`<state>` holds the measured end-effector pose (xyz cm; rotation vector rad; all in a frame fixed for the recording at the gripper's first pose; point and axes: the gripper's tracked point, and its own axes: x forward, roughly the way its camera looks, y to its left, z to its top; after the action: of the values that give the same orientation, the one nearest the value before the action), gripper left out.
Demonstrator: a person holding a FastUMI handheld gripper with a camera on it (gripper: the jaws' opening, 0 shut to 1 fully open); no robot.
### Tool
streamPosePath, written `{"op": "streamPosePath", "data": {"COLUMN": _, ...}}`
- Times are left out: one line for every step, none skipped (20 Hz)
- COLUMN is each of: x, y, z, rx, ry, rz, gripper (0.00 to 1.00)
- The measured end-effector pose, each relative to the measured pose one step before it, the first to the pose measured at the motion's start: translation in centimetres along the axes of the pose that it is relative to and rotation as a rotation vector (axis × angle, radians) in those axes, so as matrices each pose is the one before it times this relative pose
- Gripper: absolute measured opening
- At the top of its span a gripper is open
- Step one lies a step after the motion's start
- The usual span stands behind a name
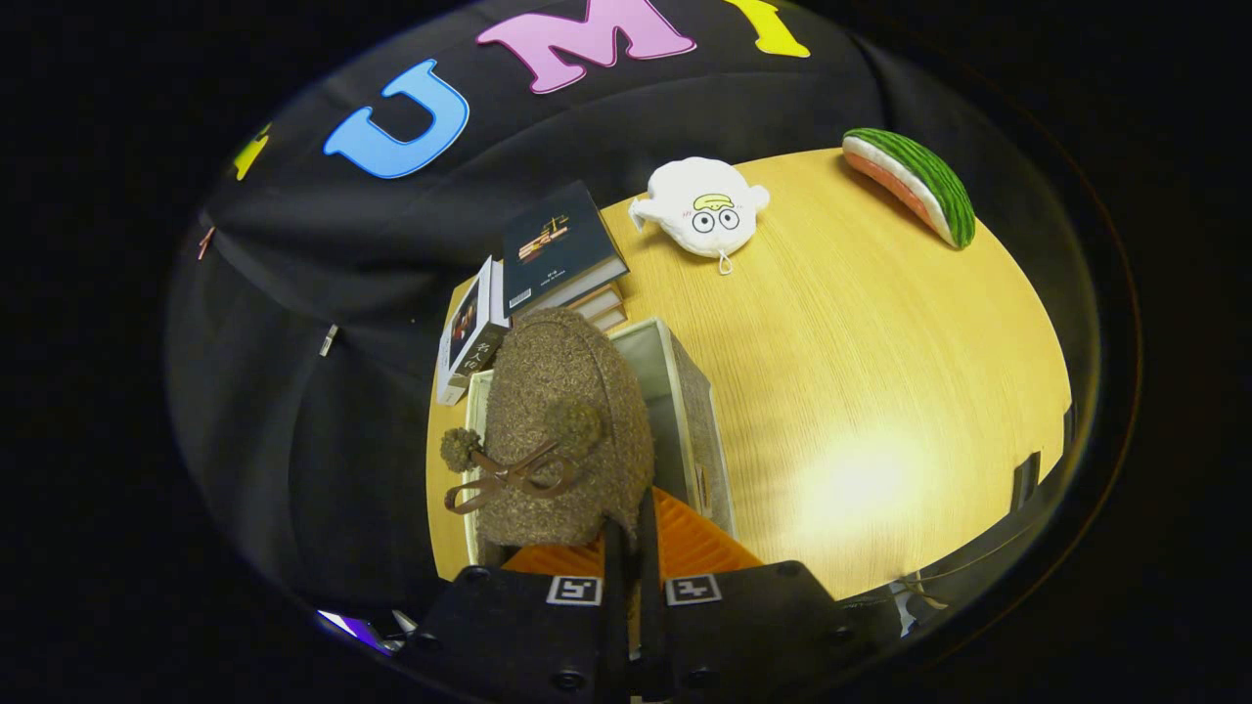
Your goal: Open the storage box then place both shoes into the box .Put the left shoe in first, then the right shoe, with the right side of both shoes facing outward in a uniform manner.
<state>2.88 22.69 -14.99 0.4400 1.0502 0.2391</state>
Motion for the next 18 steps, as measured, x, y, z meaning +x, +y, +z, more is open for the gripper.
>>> {"op": "streamPosePath", "data": {"x": 0.303, "y": 0.773, "z": -0.157, "rx": 0.00223, "ry": 0.0045, "rz": 0.02737, "gripper": 0.2}}
{"op": "streamPosePath", "data": {"x": -0.357, "y": 0.874, "z": -0.068, "rx": 0.00558, "ry": 0.00025, "rz": 0.03273, "gripper": 0.39}}
{"op": "streamPosePath", "data": {"x": -0.177, "y": 0.714, "z": 0.449, "rx": 0.00497, "ry": -0.01628, "rz": 0.03628, "gripper": 0.59}}
{"op": "streamPosePath", "data": {"x": -0.383, "y": 0.901, "z": 0.479, "rx": 0.00571, "ry": -0.0172, "rz": 0.01818, "gripper": 0.79}}
{"op": "streamPosePath", "data": {"x": -0.559, "y": 0.034, "z": 0.058, "rx": -0.00287, "ry": -0.0164, "rz": 0.01805, "gripper": 0.99}}
{"op": "streamPosePath", "data": {"x": -0.563, "y": 0.26, "z": 0.535, "rx": -0.01953, "ry": -0.02236, "rz": 0.00506, "gripper": 0.99}}
{"op": "streamPosePath", "data": {"x": -0.574, "y": -0.067, "z": 0.687, "rx": -0.02966, "ry": -0.02672, "rz": -0.00162, "gripper": 0.99}}
{"op": "streamPosePath", "data": {"x": -0.553, "y": -0.173, "z": 0.837, "rx": -0.0335, "ry": -0.03404, "rz": -0.00894, "gripper": 0.99}}
{"op": "streamPosePath", "data": {"x": -0.609, "y": -0.242, "z": 0.925, "rx": -0.02975, "ry": -0.03562, "rz": -0.00653, "gripper": 0.99}}
{"op": "streamPosePath", "data": {"x": -0.745, "y": -0.145, "z": 0.983, "rx": -0.02303, "ry": -0.03629, "rz": -0.00194, "gripper": 0.99}}
{"op": "streamPosePath", "data": {"x": -0.767, "y": -0.101, "z": 1.092, "rx": -0.01868, "ry": -0.04186, "rz": 0.00089, "gripper": 0.99}}
{"op": "streamPosePath", "data": {"x": -0.736, "y": -0.293, "z": 1.011, "rx": -0.01386, "ry": -0.03739, "rz": -0.00197, "gripper": 0.99}}
{"op": "streamPosePath", "data": {"x": -0.576, "y": -0.468, "z": 1.041, "rx": -0.01138, "ry": -0.03562, "rz": -0.00593, "gripper": 0.99}}
{"op": "streamPosePath", "data": {"x": -0.703, "y": -0.436, "z": 0.935, "rx": -0.00923, "ry": -0.03305, "rz": -0.00335, "gripper": 0.99}}
{"op": "streamPosePath", "data": {"x": -0.669, "y": -0.629, "z": 1.005, "rx": -0.00796, "ry": -0.03237, "rz": -0.00287, "gripper": 0.99}}
{"op": "streamPosePath", "data": {"x": -0.608, "y": -0.718, "z": 0.894, "rx": -0.00919, "ry": -0.0291, "rz": -0.00487, "gripper": 0.99}}
{"op": "streamPosePath", "data": {"x": -0.533, "y": -0.939, "z": 0.941, "rx": -0.01266, "ry": -0.03165, "rz": -0.0083, "gripper": 0.98}}
{"op": "streamPosePath", "data": {"x": -0.321, "y": -1.116, "z": 0.966, "rx": -0.01673, "ry": -0.03998, "rz": -0.01567, "gripper": 0.98}}
